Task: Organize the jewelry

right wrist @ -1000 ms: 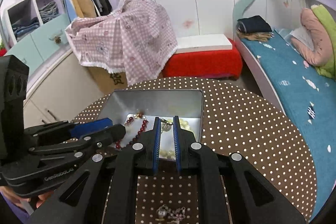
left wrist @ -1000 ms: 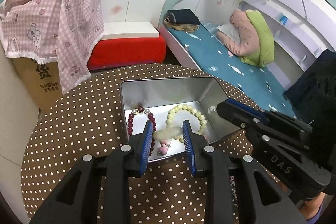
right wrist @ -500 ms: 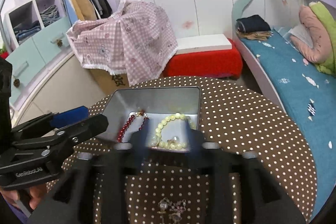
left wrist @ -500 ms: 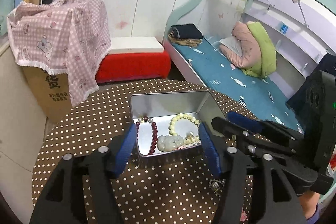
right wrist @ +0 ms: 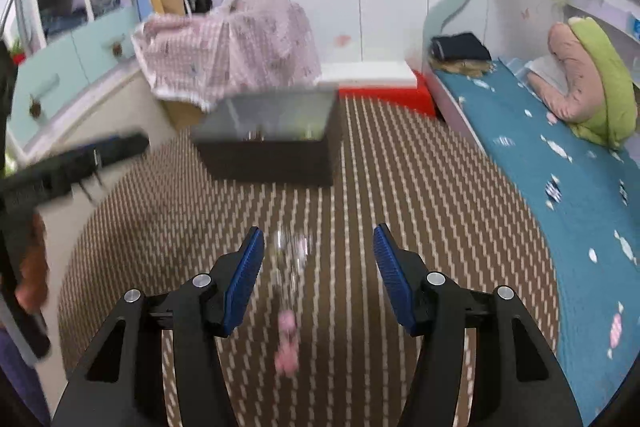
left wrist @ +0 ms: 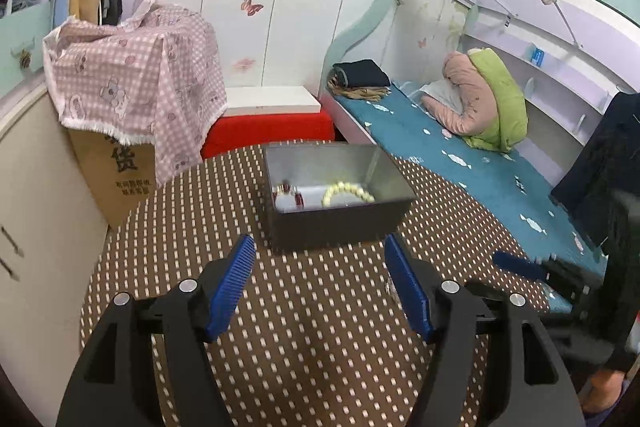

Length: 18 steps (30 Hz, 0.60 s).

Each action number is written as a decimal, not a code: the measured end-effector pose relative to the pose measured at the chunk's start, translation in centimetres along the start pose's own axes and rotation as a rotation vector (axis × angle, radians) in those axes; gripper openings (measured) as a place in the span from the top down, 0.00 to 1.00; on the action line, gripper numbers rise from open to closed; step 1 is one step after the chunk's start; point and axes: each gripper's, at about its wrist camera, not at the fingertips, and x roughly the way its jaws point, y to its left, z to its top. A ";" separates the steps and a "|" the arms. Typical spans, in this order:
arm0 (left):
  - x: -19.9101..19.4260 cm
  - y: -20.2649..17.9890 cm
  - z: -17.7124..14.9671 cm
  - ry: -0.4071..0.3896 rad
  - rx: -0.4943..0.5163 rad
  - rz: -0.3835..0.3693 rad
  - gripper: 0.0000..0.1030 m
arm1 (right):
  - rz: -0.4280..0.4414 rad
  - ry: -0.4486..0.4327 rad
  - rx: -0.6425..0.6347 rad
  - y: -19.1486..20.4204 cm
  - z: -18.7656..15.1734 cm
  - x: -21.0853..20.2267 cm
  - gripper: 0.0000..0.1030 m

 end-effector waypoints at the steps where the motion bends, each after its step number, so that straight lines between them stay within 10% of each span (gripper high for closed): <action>1: -0.1 -0.1 -0.6 0.011 -0.005 -0.005 0.37 | -0.007 0.010 -0.009 0.1 -0.8 0.0 0.46; 15: -0.7 -0.8 -4.0 0.068 -0.025 -0.021 0.37 | 0.009 0.072 -0.046 2.1 -5.2 1.2 0.49; 18: -0.8 -0.7 -4.3 0.073 -0.037 -0.026 0.37 | -0.004 0.128 -0.079 2.5 -5.1 2.3 0.62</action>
